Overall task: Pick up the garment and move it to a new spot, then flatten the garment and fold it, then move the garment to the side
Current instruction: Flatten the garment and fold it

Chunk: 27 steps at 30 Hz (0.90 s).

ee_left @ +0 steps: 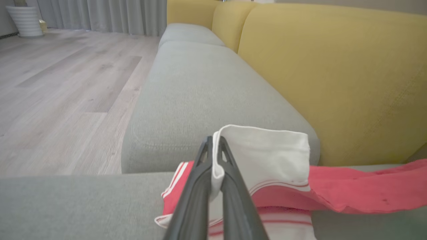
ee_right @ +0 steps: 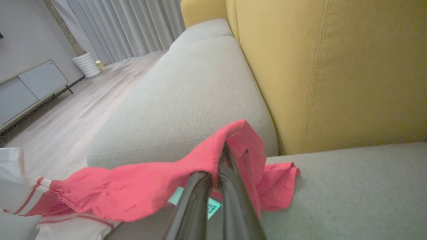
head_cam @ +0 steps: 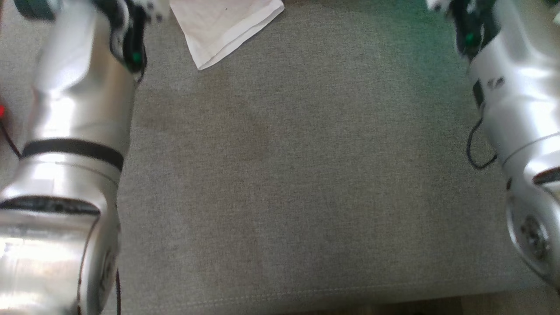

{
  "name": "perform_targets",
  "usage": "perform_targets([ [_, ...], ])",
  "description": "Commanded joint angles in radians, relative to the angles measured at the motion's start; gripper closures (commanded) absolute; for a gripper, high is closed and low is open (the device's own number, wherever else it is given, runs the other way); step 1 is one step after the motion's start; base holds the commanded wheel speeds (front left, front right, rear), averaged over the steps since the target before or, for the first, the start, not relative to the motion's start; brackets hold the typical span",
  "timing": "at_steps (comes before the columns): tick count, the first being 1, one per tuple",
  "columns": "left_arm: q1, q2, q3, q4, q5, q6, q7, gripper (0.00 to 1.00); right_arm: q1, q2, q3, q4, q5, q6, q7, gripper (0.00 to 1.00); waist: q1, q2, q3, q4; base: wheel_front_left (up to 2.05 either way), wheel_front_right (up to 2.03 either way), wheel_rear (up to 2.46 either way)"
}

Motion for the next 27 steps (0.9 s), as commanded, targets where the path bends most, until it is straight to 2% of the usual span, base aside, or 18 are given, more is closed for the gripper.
perform_targets([
  [1,-0.011,0.034,0.019,-0.028,-0.003,-0.007,-0.005,1.0,0.013,0.026,0.023,-0.024,0.023,0.008,-0.014,1.0,-0.0001,0.0,-0.002,0.0,0.0,0.0,0.0],
  [9,0.134,0.042,0.044,-0.107,-0.001,-0.007,-0.005,1.0,0.134,0.026,0.127,-0.04,0.065,0.008,-0.052,1.0,-0.0001,0.0,-0.045,0.004,0.0,0.0,0.0],
  [19,0.587,0.041,0.103,-0.451,0.022,-0.006,-0.005,1.0,0.439,-0.013,0.214,-0.105,0.129,0.008,-0.109,1.0,-0.0001,0.0,-0.189,0.027,0.0,0.0,0.0],
  [27,0.931,0.035,0.097,-0.697,0.043,-0.007,-0.005,1.0,0.757,-0.043,0.182,-0.22,0.158,0.008,-0.122,1.0,-0.0001,0.0,-0.31,0.033,0.0,0.0,0.0],
])
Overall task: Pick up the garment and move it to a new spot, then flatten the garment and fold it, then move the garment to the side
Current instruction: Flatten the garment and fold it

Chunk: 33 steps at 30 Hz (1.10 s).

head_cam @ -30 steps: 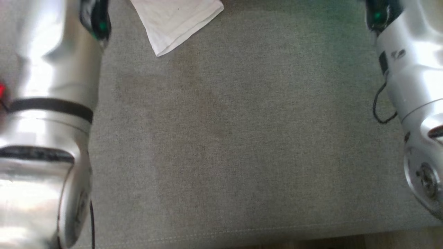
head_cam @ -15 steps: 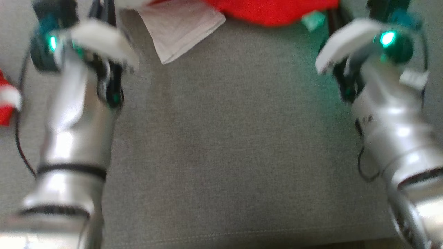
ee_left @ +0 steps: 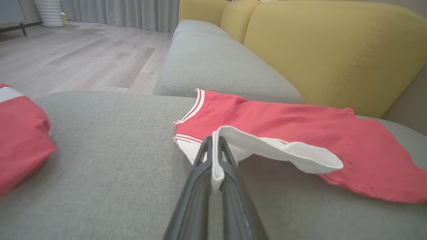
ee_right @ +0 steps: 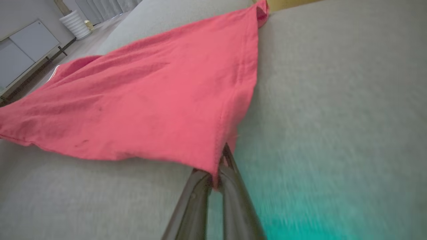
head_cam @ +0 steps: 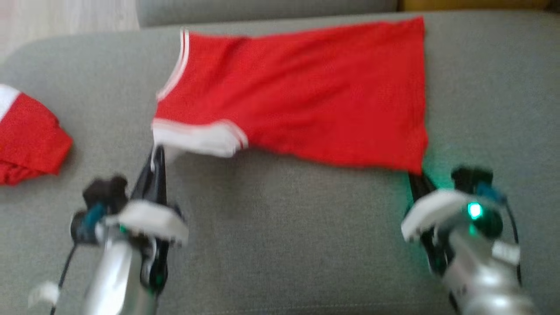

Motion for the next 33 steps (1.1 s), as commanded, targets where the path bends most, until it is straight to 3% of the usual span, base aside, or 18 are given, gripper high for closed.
perform_targets([
  [1,0.001,0.03,0.031,-0.053,0.013,0.0,-0.005,1.0,0.016,-0.005,0.007,-0.045,-0.002,0.008,-0.013,1.0,0.0,-0.0001,-0.043,-0.004,0.0,0.0,0.0],
  [9,0.329,0.039,0.045,-0.35,-0.001,0.073,0.115,1.0,0.266,-0.037,-0.079,-0.255,-0.071,0.008,0.039,1.0,0.0,-0.0001,-0.128,-0.033,0.0,0.0,0.0],
  [18,0.579,0.03,0.005,-0.646,0.007,0.147,0.288,1.0,0.566,-0.004,-0.255,-0.639,-0.195,0.008,0.253,1.0,0.0,-0.0001,-0.179,-0.015,0.0,0.0,0.0],
  [25,0.653,0.026,-0.027,-0.749,0.005,0.179,0.38,1.0,0.769,0.049,-0.368,-0.965,-0.269,0.008,0.451,1.0,0.0,-0.0001,-0.184,-0.006,0.0,0.0,0.0],
  [33,0.65,0.03,-0.04,-0.751,-0.005,0.178,0.414,1.0,0.808,0.062,-0.385,-1.052,-0.292,0.008,0.539,1.0,0.0,-0.0001,-0.178,-0.006,0.0,0.0,0.0],
])
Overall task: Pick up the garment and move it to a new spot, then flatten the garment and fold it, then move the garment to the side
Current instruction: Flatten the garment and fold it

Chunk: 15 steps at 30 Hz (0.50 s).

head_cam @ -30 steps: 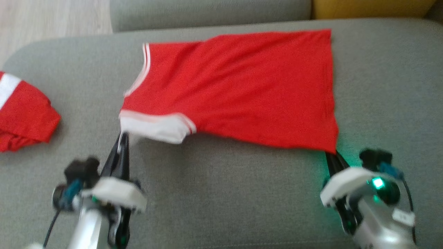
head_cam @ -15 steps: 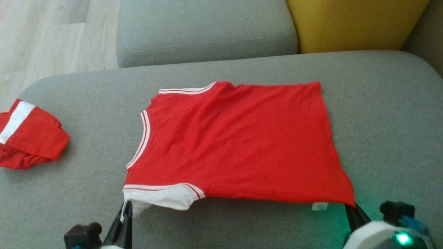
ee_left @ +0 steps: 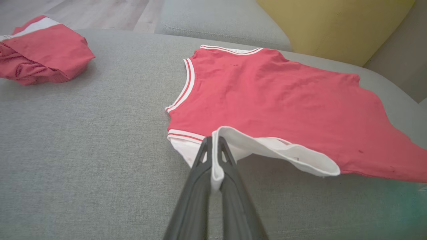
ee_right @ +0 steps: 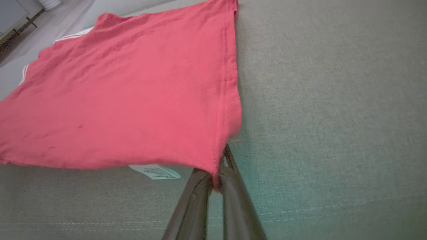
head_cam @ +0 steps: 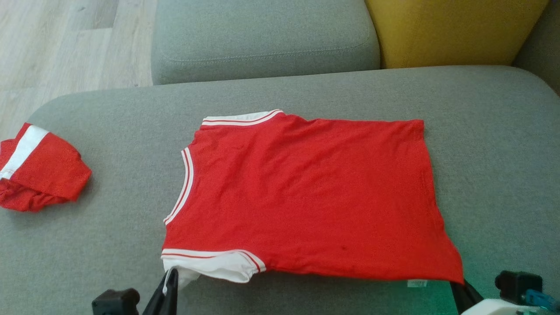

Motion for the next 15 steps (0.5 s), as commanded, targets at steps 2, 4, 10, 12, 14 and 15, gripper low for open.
perform_targets([
  [2,-0.059,0.007,0.026,-0.017,-0.009,-0.009,0.007,1.0,-0.036,-0.01,0.017,-0.033,-0.012,0.008,0.017,1.0,0.0001,-0.0001,0.003,0.001,0.0,0.0,0.0],
  [4,-0.088,0.015,0.026,0.008,-0.016,-0.022,0.017,1.0,-0.05,-0.009,0.02,-0.023,-0.018,0.008,0.044,1.0,0.0001,-0.0001,0.008,-0.001,0.0,0.0,0.0],
  [10,-0.231,0.047,0.041,0.099,-0.05,-0.07,0.045,1.0,-0.142,-0.019,0.014,0.03,-0.014,0.008,0.126,1.0,0.0001,-0.0001,0.034,-0.01,0.0,0.0,0.0],
  [12,-0.292,0.052,0.045,0.139,-0.066,-0.088,0.048,1.0,-0.181,-0.027,0.013,0.052,-0.005,0.008,0.147,1.0,0.0001,-0.0001,0.052,-0.011,0.0,0.0,0.0],
  [14,-0.356,0.057,0.049,0.18,-0.074,-0.102,0.044,1.0,-0.226,-0.04,0.017,0.072,0.001,0.008,0.158,1.0,0.0001,-0.0001,0.074,-0.014,0.0,0.0,0.0],
  [15,-0.386,0.059,0.05,0.202,-0.077,-0.107,0.041,1.0,-0.248,-0.046,0.02,0.083,0.004,0.008,0.16,1.0,0.0001,-0.0001,0.083,-0.017,0.0,0.0,0.0],
])
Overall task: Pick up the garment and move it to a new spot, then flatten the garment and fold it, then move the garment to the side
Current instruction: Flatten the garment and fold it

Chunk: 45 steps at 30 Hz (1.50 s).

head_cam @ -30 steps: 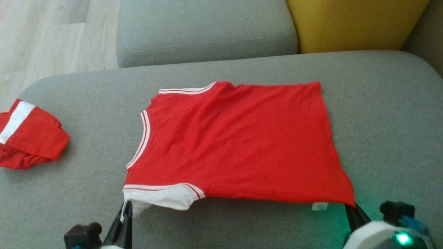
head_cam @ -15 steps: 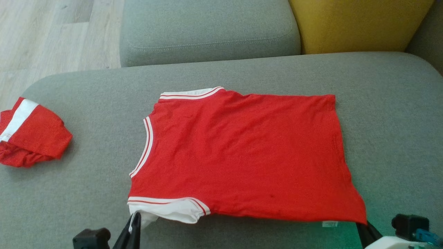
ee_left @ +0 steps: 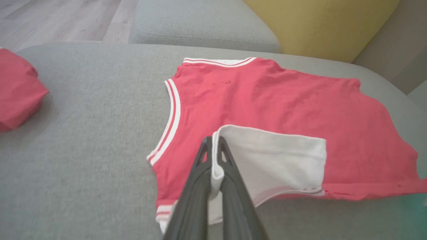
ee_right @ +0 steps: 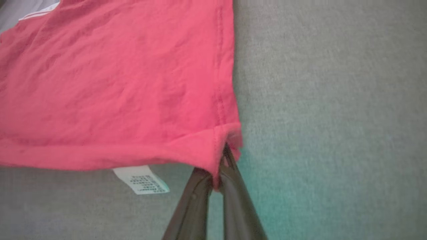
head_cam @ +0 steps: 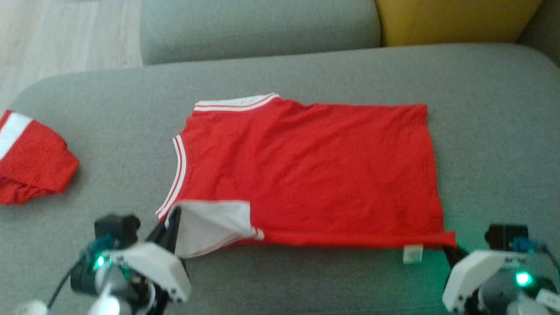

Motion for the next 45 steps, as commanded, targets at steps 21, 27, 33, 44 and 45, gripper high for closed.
perform_targets([
  [21,-0.454,0.01,0.023,0.423,-0.016,-0.088,-0.219,0.0,-0.379,-0.068,0.115,0.25,0.073,0.008,-0.239,0.0,0.0001,-0.0001,0.166,-0.021,0.0,0.0,0.0],
  [27,-0.457,-0.008,0.031,0.468,-0.021,-0.075,-0.326,0.0,-0.368,-0.064,0.133,0.248,0.074,0.008,-0.376,0.0,0.0001,-0.0001,0.168,-0.02,0.0,0.0,0.0],
  [33,-0.394,-0.02,0.043,0.416,0.022,0.001,-0.447,0.0,-0.312,-0.066,0.146,0.176,-0.003,0.008,-0.562,0.0,0.0001,-0.0001,0.158,-0.021,0.0,0.0,0.0],
  [44,-0.156,-0.032,0.061,0.164,0.096,0.077,-0.469,0.0,-0.139,-0.023,0.124,0.0,-0.109,0.008,-0.645,0.0,0.0001,-0.0001,0.099,-0.031,0.0,0.0,0.0],
  [45,-0.137,-0.033,0.06,0.158,0.097,0.078,-0.469,0.0,-0.124,-0.019,0.121,-0.012,-0.11,0.008,-0.64,0.0,0.0001,-0.0001,0.095,-0.031,0.0,0.0,0.0],
])
